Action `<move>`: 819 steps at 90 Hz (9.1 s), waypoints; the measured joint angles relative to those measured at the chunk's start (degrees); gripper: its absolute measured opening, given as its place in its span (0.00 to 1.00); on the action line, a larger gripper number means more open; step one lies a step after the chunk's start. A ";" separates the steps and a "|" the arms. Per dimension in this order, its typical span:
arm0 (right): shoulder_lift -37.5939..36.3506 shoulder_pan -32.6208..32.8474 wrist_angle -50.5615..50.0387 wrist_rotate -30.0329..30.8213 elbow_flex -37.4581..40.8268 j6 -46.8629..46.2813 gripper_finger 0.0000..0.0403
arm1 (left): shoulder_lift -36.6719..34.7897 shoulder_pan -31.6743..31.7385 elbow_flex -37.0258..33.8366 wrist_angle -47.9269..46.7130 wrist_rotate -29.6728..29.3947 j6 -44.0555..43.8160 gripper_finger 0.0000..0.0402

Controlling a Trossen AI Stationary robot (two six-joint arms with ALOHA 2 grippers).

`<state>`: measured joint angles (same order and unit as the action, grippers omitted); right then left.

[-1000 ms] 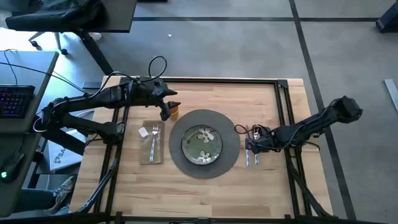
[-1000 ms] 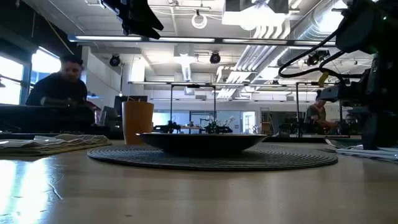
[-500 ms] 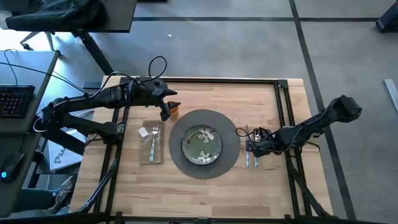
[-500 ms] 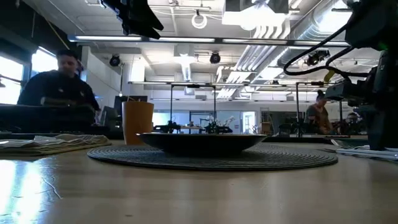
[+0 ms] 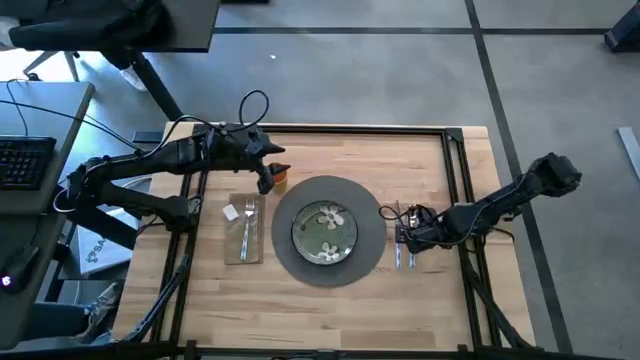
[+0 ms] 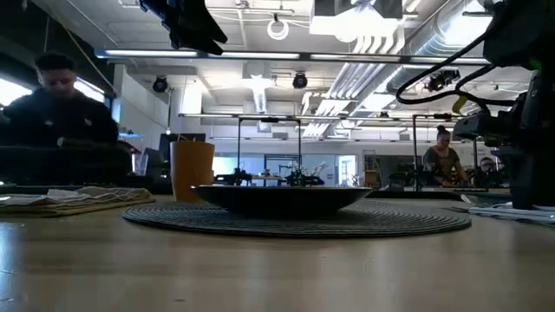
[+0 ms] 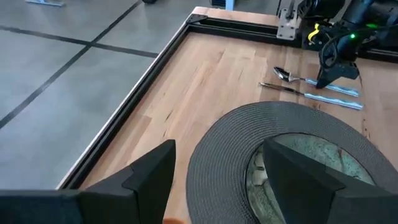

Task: Set table place
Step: Move the white patterned spoon to the right of the white patterned knife, then adjust the brown table napkin

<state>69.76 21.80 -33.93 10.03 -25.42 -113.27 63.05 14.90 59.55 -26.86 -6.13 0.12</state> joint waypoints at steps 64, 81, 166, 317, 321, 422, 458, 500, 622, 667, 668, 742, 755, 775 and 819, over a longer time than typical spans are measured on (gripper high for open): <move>-0.02 -0.02 -0.17 0.70 -0.04 2.72 0.24 | 0.00 0.00 0.00 -1.40 -0.02 0.07 0.55; -0.04 -0.04 -0.24 0.98 -0.09 3.58 0.30 | 0.00 0.00 0.00 -2.00 -0.02 -0.02 0.55; -12.48 -19.59 -32.03 32.63 -31.64 33.27 0.35 | 0.00 0.33 0.00 -5.24 0.88 0.81 0.55; 17.94 -59.21 -15.24 0.44 -66.64 99.55 0.35 | 16.01 15.08 20.27 -60.95 9.15 16.53 0.55; 17.94 -59.25 -16.91 0.99 -66.61 99.88 0.35 | 16.09 15.08 17.72 -61.45 9.48 16.51 0.55; 15.19 -70.16 -21.77 -8.99 -66.55 113.34 0.34 | 13.07 -5.11 -6.23 -46.31 6.47 -16.30 0.55; 12.63 -70.16 -21.54 -7.05 -66.57 111.27 0.34 | 6.45 -15.87 -7.98 -39.33 4.10 -29.63 0.55; 12.46 -70.14 -21.54 -7.24 -66.57 109.04 0.34 | 6.16 -22.25 -17.87 -32.80 4.18 -35.59 0.52; 12.31 -70.14 -21.56 -7.26 -66.57 107.73 0.34 | 8.05 -14.75 -25.11 -20.99 5.71 -20.53 0.00; 12.31 -70.14 -21.56 -7.26 -66.57 107.73 0.34 | 10.39 -17.76 -25.11 -20.15 7.02 -23.98 0.00; 12.31 -70.14 -21.56 -7.26 -66.57 107.73 0.34 | 10.58 -17.77 -25.11 -20.03 6.92 -23.97 0.00; 12.22 -70.14 -22.41 -7.26 -66.59 108.51 0.34 | 18.43 -25.22 -24.99 -9.52 12.06 -30.44 0.00; 12.22 -70.14 -22.45 -7.26 -66.60 109.23 0.34 | 18.45 -28.72 -25.01 -9.54 12.69 -35.29 0.00; 12.22 -70.14 -22.41 -7.26 -66.61 110.06 0.34 | 18.44 -30.88 -24.98 -9.89 10.08 -38.51 0.00; 12.22 -70.14 -22.41 -7.25 -66.61 110.33 0.34 | 18.40 -30.97 -24.92 -13.92 8.12 -31.54 0.00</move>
<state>81.97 -48.34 -56.34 2.78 -92.03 -2.94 81.45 -16.08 34.63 -40.78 1.99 -31.42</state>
